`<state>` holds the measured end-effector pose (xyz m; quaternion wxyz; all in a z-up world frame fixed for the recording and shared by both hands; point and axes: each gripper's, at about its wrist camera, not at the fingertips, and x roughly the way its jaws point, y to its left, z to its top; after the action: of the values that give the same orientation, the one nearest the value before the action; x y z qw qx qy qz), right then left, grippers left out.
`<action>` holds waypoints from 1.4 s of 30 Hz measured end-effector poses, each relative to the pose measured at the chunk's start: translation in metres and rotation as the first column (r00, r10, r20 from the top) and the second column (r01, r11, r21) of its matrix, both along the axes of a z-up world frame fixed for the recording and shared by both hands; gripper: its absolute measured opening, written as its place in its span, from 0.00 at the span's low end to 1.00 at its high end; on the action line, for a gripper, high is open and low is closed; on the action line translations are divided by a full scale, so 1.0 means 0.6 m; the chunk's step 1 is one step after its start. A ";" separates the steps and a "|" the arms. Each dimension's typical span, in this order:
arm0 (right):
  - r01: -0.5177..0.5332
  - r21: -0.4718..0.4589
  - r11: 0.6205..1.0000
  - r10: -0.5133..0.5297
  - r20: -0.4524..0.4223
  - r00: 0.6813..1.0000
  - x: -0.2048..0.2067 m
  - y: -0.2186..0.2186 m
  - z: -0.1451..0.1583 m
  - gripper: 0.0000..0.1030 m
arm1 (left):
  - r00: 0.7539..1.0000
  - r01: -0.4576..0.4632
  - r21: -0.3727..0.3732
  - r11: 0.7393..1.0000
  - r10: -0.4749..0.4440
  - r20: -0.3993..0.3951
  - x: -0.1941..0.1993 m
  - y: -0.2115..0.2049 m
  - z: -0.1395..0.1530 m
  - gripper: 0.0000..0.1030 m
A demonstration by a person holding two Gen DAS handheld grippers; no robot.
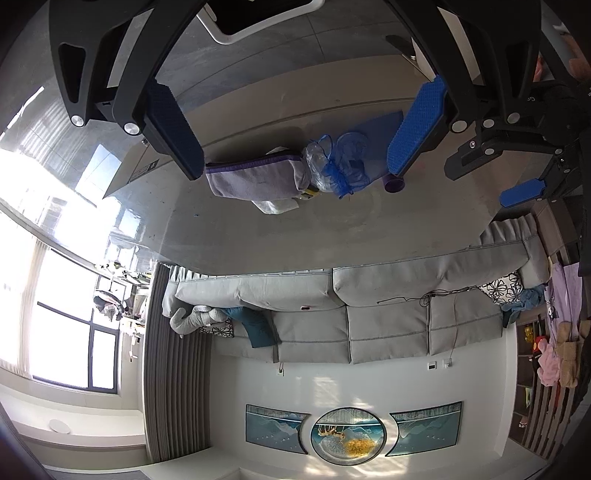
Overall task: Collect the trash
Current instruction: 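Move both tools toward the blue mesh bag on the table, then grasp the blue mesh drawstring bag with the left gripper and lift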
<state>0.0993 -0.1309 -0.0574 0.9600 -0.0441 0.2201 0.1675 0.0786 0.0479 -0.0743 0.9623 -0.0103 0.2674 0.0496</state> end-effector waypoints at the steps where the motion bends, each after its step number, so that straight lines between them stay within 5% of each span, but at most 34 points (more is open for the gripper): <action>1: -0.003 0.003 1.000 0.003 -0.003 1.000 0.005 0.000 -0.001 0.96 | 1.000 0.002 0.001 1.000 -0.002 -0.001 0.005 -0.001 -0.004 0.96; 14: -0.024 -0.004 1.000 0.024 -0.047 0.999 0.093 0.016 -0.041 0.96 | 0.999 0.019 0.024 1.000 -0.018 -0.051 0.092 -0.020 -0.044 0.96; 31: 0.005 0.008 1.000 -0.004 -0.131 0.991 0.166 -0.008 -0.106 0.96 | 0.978 -0.004 0.121 0.993 0.029 -0.205 0.200 -0.033 -0.166 0.95; 33: 0.004 0.009 1.000 -0.003 -0.130 0.991 0.167 -0.007 -0.108 0.96 | 0.974 -0.002 0.112 0.994 0.028 -0.226 0.205 -0.030 -0.175 0.90; 35: 0.004 0.008 1.000 -0.003 -0.130 0.992 0.167 -0.006 -0.107 0.96 | 0.965 0.010 0.082 0.997 0.012 -0.262 0.217 -0.020 -0.183 0.66; 38: 0.007 0.009 1.000 -0.005 -0.128 0.992 0.167 -0.006 -0.108 0.96 | 0.951 0.034 0.027 0.999 -0.024 -0.310 0.227 -0.012 -0.200 0.45; 42: 0.007 0.011 1.000 -0.005 -0.129 0.992 0.164 -0.004 -0.108 0.96 | 0.941 0.047 -0.006 0.999 -0.046 -0.335 0.231 -0.002 -0.218 0.32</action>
<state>0.1974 -0.1335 -0.1221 0.9445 -0.0269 0.2807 0.1684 0.2171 0.0467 -0.2050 0.9036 0.0057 0.4274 0.0283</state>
